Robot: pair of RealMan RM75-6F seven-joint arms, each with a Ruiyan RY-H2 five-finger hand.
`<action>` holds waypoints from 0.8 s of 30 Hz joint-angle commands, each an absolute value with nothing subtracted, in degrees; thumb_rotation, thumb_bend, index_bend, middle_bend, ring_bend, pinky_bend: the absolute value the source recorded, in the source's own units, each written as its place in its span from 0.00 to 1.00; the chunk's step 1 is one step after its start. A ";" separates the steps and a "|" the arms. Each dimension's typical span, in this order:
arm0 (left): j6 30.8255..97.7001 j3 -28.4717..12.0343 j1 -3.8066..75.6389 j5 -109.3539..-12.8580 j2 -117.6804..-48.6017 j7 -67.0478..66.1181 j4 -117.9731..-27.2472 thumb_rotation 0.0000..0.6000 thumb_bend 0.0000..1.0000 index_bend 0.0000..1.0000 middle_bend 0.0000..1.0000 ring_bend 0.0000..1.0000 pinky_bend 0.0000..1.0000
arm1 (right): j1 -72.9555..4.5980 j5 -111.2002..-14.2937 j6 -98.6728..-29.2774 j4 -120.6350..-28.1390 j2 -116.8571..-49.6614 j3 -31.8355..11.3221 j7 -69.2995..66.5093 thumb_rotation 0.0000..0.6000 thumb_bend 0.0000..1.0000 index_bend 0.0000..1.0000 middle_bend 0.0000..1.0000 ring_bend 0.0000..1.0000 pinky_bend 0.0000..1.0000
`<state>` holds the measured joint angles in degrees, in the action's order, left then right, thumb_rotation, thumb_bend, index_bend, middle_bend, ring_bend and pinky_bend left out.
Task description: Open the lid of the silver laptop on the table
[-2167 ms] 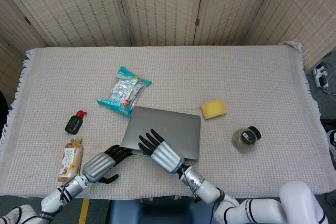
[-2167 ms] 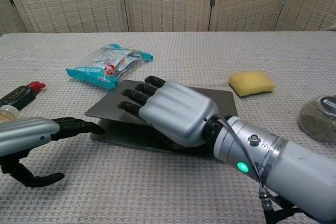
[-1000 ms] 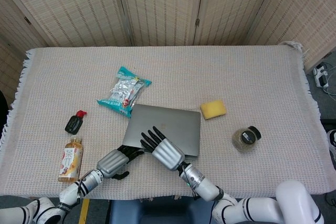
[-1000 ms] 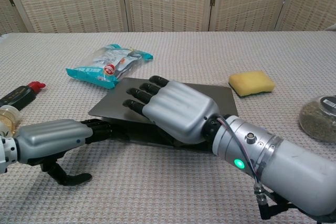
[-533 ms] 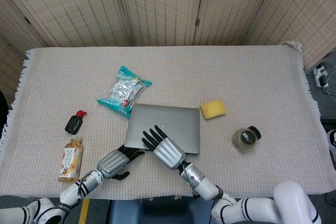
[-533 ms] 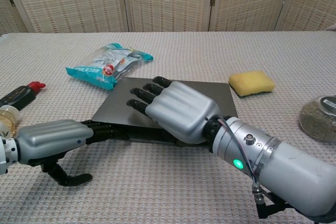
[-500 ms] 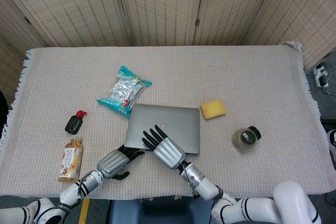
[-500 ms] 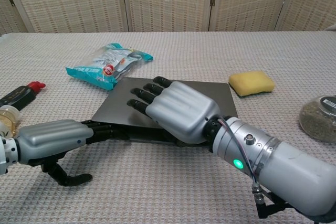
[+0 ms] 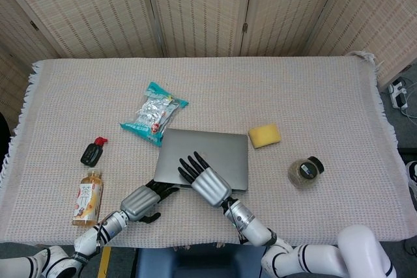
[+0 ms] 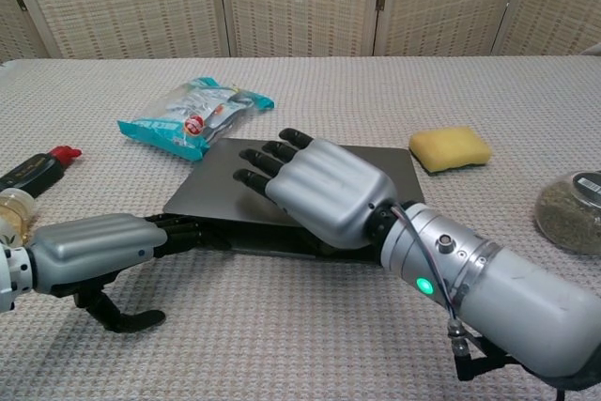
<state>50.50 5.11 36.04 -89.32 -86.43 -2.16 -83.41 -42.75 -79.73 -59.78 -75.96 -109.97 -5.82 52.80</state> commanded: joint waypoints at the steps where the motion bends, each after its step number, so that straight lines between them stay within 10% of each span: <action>1: 50.49 5.13 36.10 -89.26 -86.42 -2.25 -83.41 1.00 0.47 0.07 0.06 0.00 0.00 | -42.75 -79.83 -60.36 -77.17 -109.19 -6.47 52.66 1.00 0.51 0.00 0.00 0.00 0.00; 24: 50.74 5.44 36.34 -88.93 -86.38 -3.38 -83.81 1.00 0.47 0.08 0.06 0.00 0.00 | -45.90 -71.56 -62.41 -86.79 -99.80 -17.97 54.94 1.00 0.51 0.00 0.00 0.00 0.00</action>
<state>50.74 5.42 36.34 -88.94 -86.38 -3.36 -83.81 -45.50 -72.41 -62.48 -86.90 -100.29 -17.39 54.85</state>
